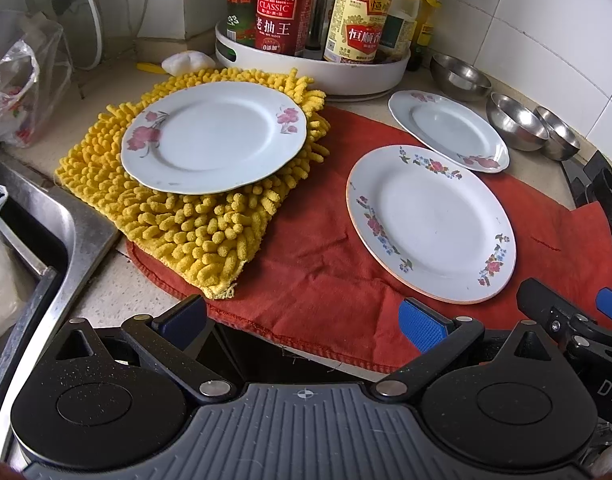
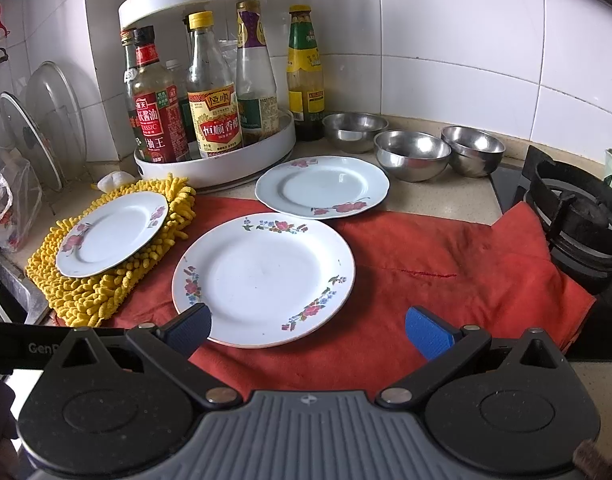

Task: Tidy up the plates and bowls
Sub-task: 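Move both tools over the red cloth toward the white plates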

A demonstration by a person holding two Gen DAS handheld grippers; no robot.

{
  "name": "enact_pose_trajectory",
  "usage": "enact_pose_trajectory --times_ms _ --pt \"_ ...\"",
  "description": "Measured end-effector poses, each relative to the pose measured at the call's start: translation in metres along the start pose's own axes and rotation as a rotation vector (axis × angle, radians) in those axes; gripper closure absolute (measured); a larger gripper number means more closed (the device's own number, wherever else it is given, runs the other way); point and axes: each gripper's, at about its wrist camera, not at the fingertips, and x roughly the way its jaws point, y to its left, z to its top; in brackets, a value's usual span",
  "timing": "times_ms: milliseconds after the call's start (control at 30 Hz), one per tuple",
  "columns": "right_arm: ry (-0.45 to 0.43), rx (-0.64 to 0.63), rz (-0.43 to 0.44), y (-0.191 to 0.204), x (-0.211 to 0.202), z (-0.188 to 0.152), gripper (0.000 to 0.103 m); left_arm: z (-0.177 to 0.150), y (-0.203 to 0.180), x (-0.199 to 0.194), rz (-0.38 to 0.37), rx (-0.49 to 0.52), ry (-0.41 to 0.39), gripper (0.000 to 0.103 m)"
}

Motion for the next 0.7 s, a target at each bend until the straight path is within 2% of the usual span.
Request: enact_pose_trajectory --times_ms 233,500,700 --pt "0.016 0.002 0.007 -0.004 0.006 0.002 0.003 0.004 -0.002 0.006 -0.042 -0.037 0.035 0.000" --pt "0.020 -0.032 0.064 -0.025 0.036 0.026 0.003 0.023 -0.019 0.020 -0.006 -0.040 0.015 0.000" --pt "0.076 -0.060 0.127 -0.043 0.069 0.041 0.003 0.036 -0.039 0.042 0.017 -0.013 0.028 0.000"
